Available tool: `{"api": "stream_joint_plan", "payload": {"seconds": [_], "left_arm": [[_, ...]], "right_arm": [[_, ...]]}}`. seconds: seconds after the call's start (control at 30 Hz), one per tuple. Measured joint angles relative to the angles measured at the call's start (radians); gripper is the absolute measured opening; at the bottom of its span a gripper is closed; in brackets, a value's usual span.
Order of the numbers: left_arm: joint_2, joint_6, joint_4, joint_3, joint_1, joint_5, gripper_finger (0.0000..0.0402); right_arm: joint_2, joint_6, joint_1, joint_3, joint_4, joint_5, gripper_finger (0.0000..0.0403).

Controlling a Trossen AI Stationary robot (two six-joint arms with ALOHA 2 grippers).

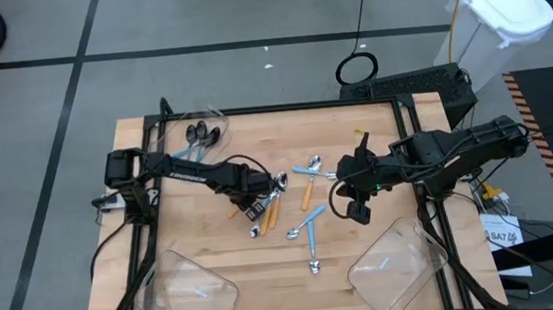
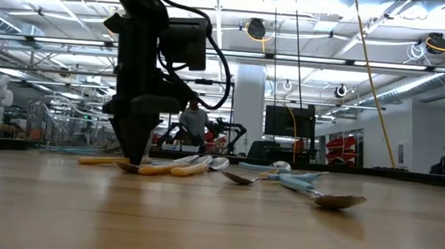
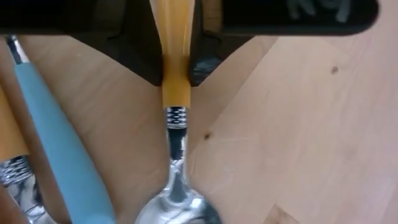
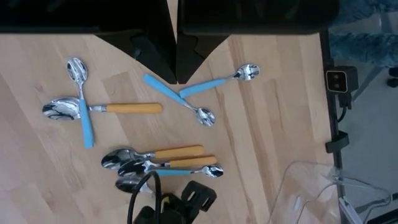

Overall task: Sort silverware by color (type)
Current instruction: Put the yellow spoon into the bottom left transparent bin

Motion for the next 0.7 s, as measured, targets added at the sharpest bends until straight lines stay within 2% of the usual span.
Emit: {"api": "stream_joint_plan", "payload": {"seconds": [0.17, 0.7], "left_arm": [[0.000, -0.028, 0.015, -0.004, -0.012, -0.023, 0.0048], [0.003, -0.066, 0.022, -0.004, -0.015, -0.087, 0.0041]], "right_arm": [[0.000, 0.007, 0.000, 0.000, 0.001, 0.000, 0.0000], [0.000, -0.075, 0.000, 0.000, 0.005, 0.005, 0.0000]]}}
